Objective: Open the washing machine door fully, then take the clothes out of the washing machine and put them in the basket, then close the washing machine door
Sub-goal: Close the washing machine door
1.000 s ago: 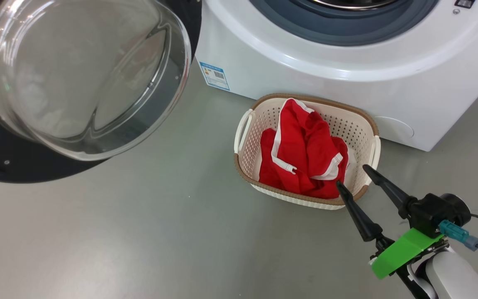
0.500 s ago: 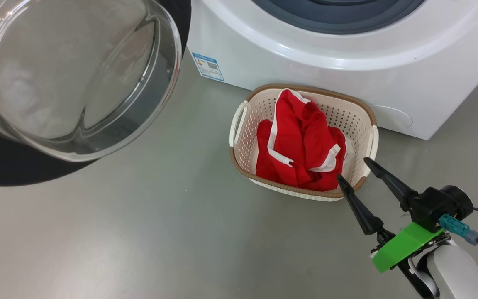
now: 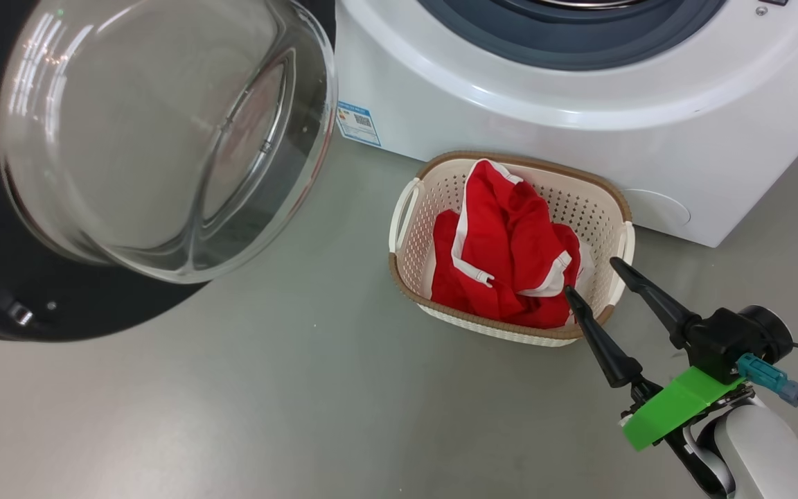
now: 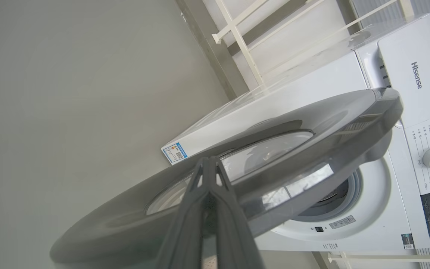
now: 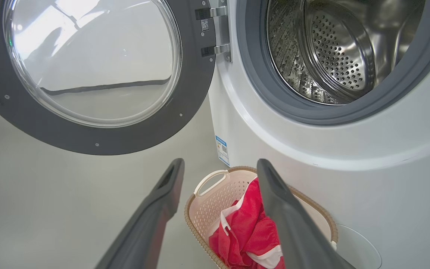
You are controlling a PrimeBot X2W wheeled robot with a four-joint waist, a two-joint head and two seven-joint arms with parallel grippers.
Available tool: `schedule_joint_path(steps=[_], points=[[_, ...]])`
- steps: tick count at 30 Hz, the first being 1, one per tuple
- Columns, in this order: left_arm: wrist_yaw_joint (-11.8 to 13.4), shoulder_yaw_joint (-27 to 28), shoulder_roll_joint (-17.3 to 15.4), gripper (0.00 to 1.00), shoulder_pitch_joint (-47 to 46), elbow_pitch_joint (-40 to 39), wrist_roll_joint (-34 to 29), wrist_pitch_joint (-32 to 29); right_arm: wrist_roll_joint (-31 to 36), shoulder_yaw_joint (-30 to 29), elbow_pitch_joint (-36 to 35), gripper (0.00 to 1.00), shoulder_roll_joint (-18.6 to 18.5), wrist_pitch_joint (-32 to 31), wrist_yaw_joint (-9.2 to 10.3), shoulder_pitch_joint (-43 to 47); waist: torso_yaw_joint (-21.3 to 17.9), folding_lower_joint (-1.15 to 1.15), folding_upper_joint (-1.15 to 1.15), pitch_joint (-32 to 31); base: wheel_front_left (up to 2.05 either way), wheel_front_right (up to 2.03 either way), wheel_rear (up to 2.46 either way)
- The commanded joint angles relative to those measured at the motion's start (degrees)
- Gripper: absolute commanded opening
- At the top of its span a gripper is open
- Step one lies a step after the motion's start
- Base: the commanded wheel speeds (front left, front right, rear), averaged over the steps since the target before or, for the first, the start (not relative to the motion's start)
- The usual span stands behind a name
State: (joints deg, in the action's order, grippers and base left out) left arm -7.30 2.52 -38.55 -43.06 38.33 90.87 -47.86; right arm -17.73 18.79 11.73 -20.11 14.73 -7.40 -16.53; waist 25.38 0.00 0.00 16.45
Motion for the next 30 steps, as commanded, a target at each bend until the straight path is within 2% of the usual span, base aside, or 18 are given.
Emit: schedule_joint_path(steps=[1, 9, 16, 27, 30], points=[[-0.19, 0.71, -3.12, 0.00, 0.55, -2.43, 0.69, -1.75, -0.03, 0.76, -1.28, 1.00, 0.17, 0.27, -0.09, -0.01, 0.06, 0.00, 0.00, -0.23, 0.00, 0.00, 0.00], [-0.19, 2.01, -3.16, 0.00, 5.10, -12.05, 3.92, -8.69, -0.29, 0.47, -1.41, 1.00, 0.77, 0.27, -0.09, 0.76, -0.12, 0.00, 0.00, -1.57, 0.00, 0.00, 0.00], [-0.19, 4.71, -1.92, 0.00, 8.91, -20.32, 6.84, -15.31, -0.48, -0.14, -1.79, 1.00, 0.98, 0.27, -0.09, 1.70, -0.52, 0.00, 0.00, -2.28, 0.00, 0.00, 0.00], [-0.19, 7.04, 2.63, 0.00, 13.10, -32.13, 8.05, -24.13, -0.55, -0.76, -2.29, 1.00, 2.08, 0.27, -0.09, 3.01, -2.48, 0.00, 0.00, -3.69, 0.00, 0.00, 0.00], [-0.19, 6.62, 4.93, 0.00, 13.13, -35.17, 7.69, -25.95, -0.49, -1.26, -2.49, 1.00, 2.36, 0.27, -0.09, 3.38, -3.16, 0.00, 0.00, -3.77, 0.00, 0.00, 0.00]])
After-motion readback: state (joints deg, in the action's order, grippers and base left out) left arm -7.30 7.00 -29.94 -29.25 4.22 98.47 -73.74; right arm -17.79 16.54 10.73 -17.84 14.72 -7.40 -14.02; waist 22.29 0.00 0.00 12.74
